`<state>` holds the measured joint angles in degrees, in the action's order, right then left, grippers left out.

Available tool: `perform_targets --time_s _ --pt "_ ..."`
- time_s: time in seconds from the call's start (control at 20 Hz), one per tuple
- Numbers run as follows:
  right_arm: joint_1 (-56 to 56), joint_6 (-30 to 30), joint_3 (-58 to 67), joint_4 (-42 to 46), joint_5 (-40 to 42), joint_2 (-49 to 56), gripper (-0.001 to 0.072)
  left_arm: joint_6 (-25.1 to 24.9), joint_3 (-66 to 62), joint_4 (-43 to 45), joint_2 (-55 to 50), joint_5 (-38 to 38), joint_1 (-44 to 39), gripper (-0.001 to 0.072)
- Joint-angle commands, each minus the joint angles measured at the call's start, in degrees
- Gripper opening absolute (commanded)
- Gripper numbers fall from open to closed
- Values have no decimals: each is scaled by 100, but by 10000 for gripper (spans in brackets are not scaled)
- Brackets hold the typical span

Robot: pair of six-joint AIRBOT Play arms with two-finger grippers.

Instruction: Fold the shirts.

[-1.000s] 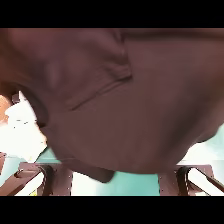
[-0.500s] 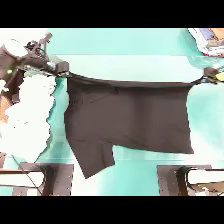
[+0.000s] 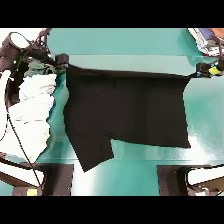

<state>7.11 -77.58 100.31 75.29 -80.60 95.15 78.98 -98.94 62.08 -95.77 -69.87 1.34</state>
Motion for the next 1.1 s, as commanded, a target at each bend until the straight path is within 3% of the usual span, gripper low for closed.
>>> perform_targets --time_s 0.0,0.3,0.35,0.4,0.45,0.5,0.7,1.05 --pt "-15 13 -1084 125 280 -605 10 -120 271 656 -26 -1021 -52 22" --pt "-15 9 -2861 70 859 -1222 12 7 1556 656 -28 -468 -313 26" --pt "-13 4 -3001 72 892 -1274 14 120 1631 654 -28 -470 -295 138" --pt "-11 4 -3047 55 817 -1274 73 216 1641 697 -28 -527 -295 438" --pt "-11 4 -3042 -33 704 -1274 293 223 1635 702 -22 -643 -295 496" --pt "-9 4 -3016 -114 584 -1314 381 223 1635 715 24 -848 -295 482" --pt "138 7 -3008 -127 332 -1961 381 387 2186 1167 922 -1067 -295 482" --pt "555 9 -3005 -232 101 -2848 381 741 5974 680 3622 -728 -313 482"
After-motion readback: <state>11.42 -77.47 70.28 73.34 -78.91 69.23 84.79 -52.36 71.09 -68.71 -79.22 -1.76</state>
